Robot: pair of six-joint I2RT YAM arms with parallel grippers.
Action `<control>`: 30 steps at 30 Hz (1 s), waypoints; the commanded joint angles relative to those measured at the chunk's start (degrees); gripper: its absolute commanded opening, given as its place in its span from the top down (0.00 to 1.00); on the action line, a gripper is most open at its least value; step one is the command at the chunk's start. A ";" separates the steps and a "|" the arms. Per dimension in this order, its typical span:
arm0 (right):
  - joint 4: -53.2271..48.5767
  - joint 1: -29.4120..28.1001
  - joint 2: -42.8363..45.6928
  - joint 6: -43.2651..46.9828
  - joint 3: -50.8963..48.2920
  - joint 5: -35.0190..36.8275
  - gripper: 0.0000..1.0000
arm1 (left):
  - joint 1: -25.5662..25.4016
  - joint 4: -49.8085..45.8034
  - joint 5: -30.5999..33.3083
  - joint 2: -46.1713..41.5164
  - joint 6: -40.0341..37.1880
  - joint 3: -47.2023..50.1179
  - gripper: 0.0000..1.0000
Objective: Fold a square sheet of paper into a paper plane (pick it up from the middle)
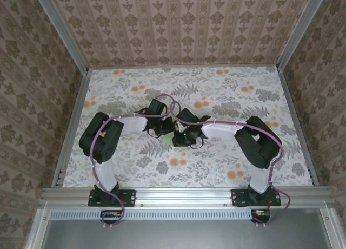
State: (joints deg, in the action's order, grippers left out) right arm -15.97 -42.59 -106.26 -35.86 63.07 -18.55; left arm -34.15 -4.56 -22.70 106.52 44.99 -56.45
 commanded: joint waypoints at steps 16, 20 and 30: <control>-5.60 0.19 -2.62 1.17 2.57 3.85 0.91 | -0.74 -7.22 5.12 6.21 1.74 2.76 0.92; -6.09 0.16 -2.87 1.63 2.42 3.28 0.91 | -0.65 -7.35 5.31 6.32 1.92 2.89 0.92; -6.27 0.22 -2.94 1.83 0.49 3.07 0.91 | -0.31 -7.83 5.91 6.21 2.14 3.23 0.92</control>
State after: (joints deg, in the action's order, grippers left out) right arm -19.70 -42.59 -108.07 -34.70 64.51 -15.59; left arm -34.13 -4.32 -22.85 106.80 46.50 -56.47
